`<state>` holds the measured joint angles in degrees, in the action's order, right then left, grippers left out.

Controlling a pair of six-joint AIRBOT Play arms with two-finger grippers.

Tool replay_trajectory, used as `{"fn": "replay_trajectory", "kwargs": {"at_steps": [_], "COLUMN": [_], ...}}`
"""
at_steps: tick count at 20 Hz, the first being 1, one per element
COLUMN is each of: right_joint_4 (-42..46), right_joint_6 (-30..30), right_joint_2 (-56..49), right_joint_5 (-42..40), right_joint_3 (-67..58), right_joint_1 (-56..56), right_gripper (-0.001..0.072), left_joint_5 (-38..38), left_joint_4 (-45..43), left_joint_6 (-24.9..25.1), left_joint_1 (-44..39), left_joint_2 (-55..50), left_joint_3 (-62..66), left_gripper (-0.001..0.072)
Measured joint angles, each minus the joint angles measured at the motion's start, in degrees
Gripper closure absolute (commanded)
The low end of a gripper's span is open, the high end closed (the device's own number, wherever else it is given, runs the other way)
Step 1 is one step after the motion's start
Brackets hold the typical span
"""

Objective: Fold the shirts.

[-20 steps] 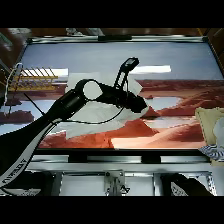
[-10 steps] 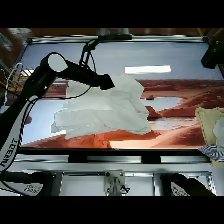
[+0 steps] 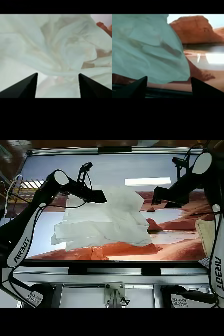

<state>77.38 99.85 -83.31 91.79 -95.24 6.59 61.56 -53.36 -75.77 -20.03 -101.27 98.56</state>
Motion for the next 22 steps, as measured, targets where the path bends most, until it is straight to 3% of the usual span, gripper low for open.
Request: {"fn": "replay_trajectory", "kwargs": {"at_steps": [5, 15, 17, 18, 20, 22], "right_joint_4": [-2.64, -3.67, -3.85, -3.91, -3.93, -3.91], "right_joint_6": [-0.20, -1.40, -1.49, -1.51, -1.57, -1.99], "right_joint_2": [-3.21, -3.93, -3.96, -3.96, -3.98, -3.98], "right_joint_5": [0.33, 2.40, 3.30, 3.30, 3.32, 2.91], "right_joint_3": [1.07, 1.31, 1.31, 1.33, 2.03, 4.31], "right_joint_1": [0.07, 0.07, 0.07, 0.07, 0.07, 0.07], "right_gripper": [0.0058, 0.0058, 0.0058, 0.0058, 0.0058, 0.0058], "left_joint_5": [-5.38, -9.27, -10.47, -10.58, -11.19, -11.54], "left_joint_4": [1.18, 1.62, 1.57, 1.57, 1.60, 1.60], "left_joint_6": [0.09, -0.42, -1.70, -2.62, -4.04, -4.83], "left_joint_1": [-3.37, -6.71, -7.10, -7.30, -7.48, -7.43], "left_joint_2": [-2.89, -6.58, -7.34, -7.74, -8.20, -8.15], "left_joint_3": [0.00, 0.00, 0.00, 0.00, 0.00, 0.00], "left_gripper": [0.0088, 0.0118, 0.0437, 0.0535, 0.0639, 0.0651]}}
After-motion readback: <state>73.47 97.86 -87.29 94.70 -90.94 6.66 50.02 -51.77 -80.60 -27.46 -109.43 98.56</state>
